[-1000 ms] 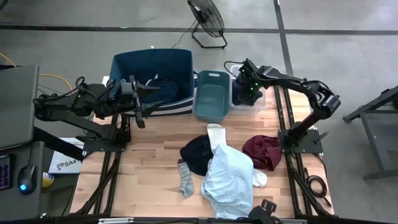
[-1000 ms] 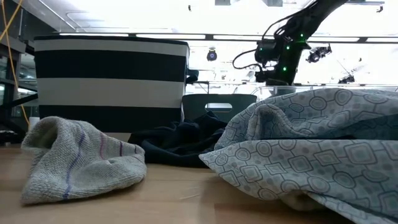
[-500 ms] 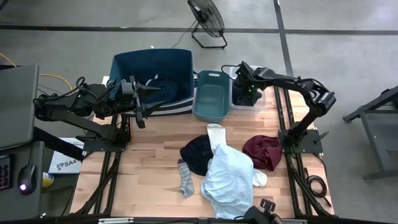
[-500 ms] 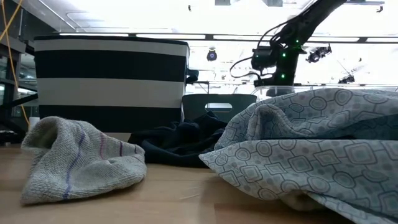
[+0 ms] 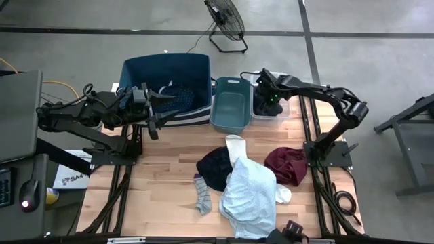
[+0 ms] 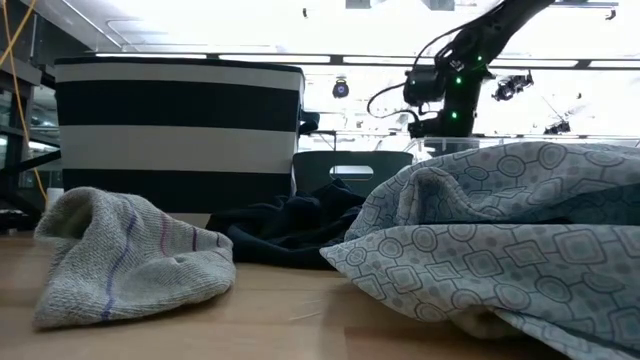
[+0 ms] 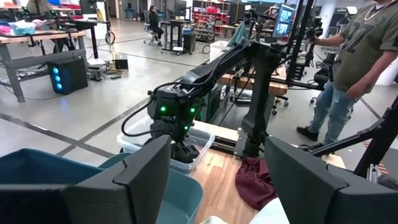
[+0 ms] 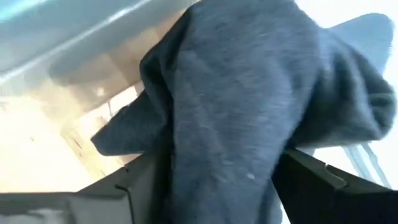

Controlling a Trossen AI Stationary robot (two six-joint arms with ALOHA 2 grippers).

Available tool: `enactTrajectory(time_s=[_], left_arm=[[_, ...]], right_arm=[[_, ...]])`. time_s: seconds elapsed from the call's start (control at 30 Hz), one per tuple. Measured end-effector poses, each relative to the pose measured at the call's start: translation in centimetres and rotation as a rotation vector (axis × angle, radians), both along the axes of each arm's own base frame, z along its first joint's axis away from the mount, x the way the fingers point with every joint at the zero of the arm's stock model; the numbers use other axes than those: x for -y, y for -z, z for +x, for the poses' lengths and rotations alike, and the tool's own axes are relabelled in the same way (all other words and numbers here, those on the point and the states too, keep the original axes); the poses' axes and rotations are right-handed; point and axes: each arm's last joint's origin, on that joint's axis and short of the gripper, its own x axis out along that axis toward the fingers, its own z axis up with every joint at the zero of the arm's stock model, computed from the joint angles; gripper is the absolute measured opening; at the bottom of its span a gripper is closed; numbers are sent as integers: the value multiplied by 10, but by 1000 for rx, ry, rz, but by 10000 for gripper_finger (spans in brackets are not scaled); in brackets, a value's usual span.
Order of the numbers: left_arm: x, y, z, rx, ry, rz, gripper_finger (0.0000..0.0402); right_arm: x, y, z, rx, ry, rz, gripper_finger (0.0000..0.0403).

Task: Pick & Place Cloths
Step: Put the black underwear into the transparent bin

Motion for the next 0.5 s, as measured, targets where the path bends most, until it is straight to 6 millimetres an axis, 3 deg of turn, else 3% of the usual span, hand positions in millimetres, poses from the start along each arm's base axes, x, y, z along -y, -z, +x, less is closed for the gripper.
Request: enactTrajectory(time_s=[0.5], left_arm=[[0, 0, 0, 0, 0, 0, 255]], right_arm=[[-22, -52, -25, 224, 276, -15, 258]])
